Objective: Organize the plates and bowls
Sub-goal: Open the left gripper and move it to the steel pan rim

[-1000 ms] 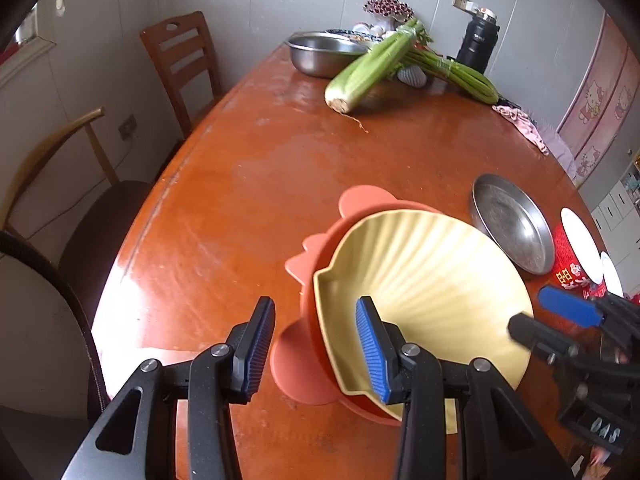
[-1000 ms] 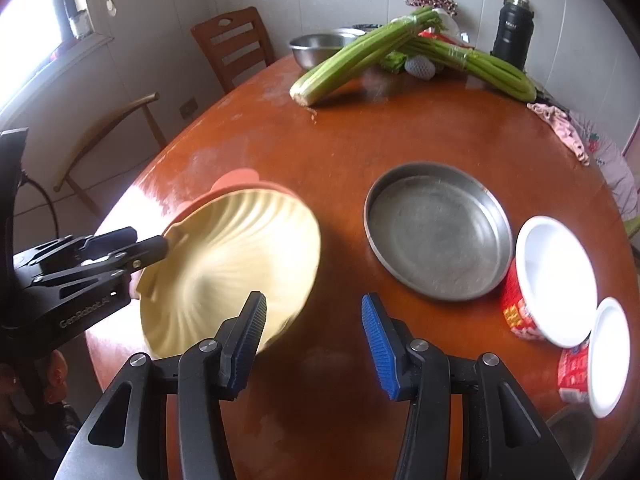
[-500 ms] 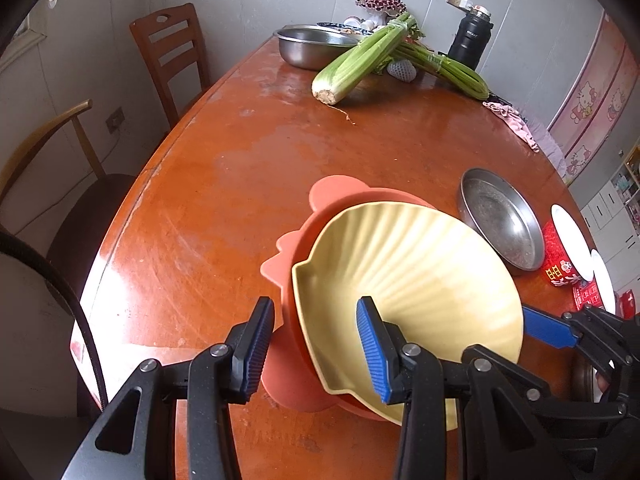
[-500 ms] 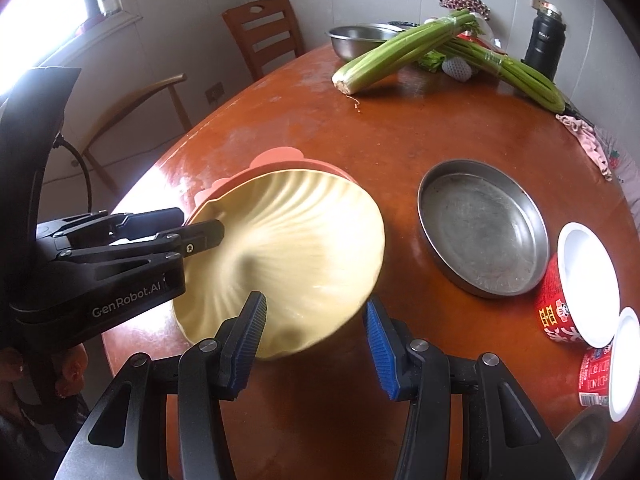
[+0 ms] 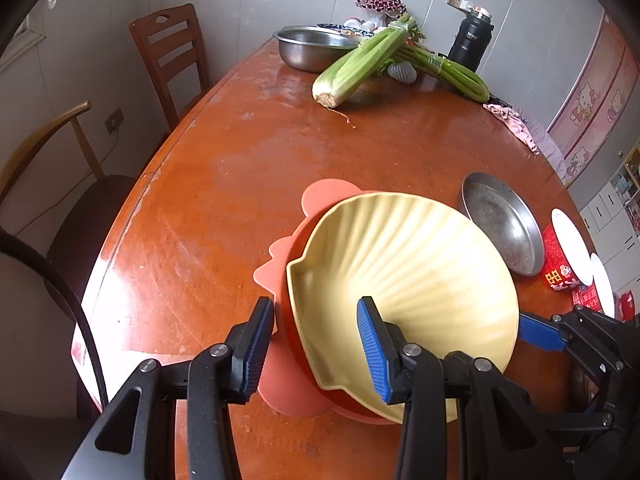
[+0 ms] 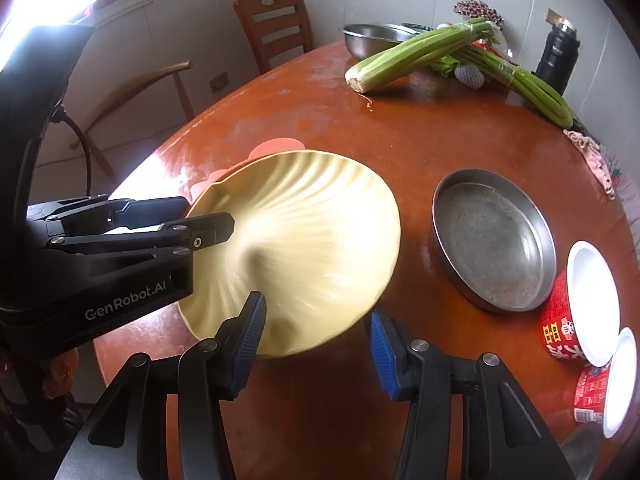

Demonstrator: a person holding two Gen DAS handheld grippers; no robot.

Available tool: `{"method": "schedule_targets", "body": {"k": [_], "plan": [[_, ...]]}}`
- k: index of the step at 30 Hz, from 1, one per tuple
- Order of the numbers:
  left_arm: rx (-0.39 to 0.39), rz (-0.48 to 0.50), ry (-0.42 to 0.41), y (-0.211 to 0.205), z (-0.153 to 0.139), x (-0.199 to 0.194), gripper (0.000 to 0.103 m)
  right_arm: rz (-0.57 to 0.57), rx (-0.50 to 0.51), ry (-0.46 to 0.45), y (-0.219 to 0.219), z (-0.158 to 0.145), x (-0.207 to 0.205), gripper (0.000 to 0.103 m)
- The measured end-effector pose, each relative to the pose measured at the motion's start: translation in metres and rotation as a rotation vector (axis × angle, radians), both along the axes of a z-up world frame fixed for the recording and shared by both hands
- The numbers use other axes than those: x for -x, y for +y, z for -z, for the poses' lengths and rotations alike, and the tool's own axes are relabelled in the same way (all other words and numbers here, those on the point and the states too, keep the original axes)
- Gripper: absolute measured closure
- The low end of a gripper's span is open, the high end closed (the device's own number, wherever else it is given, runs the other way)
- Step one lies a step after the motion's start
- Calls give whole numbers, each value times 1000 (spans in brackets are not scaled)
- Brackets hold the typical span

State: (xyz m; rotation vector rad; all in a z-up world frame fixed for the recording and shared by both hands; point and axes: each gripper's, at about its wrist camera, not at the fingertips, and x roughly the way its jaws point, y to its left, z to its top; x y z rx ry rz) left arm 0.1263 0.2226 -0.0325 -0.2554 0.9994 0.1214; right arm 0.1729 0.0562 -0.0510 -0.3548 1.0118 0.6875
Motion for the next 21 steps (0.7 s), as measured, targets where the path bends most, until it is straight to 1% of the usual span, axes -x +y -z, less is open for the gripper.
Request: {"method": "schedule_targets", "body": {"k": [5, 13, 18, 21], "plan": [[-14, -10, -15, 1, -9, 2, 60, 19, -41, 11, -8, -7, -4, 50], [-36, -9, -47, -6, -28, 5, 60, 27, -58, -1, -13, -16, -3, 50], [-48, 16, -68, -20, -40, 4, 60, 78, -127, -5, -32, -33, -8, 50], [-57, 30, -75, -27, -45, 0, 60, 111, -147, -10, -46, -42, -10, 50]]}}
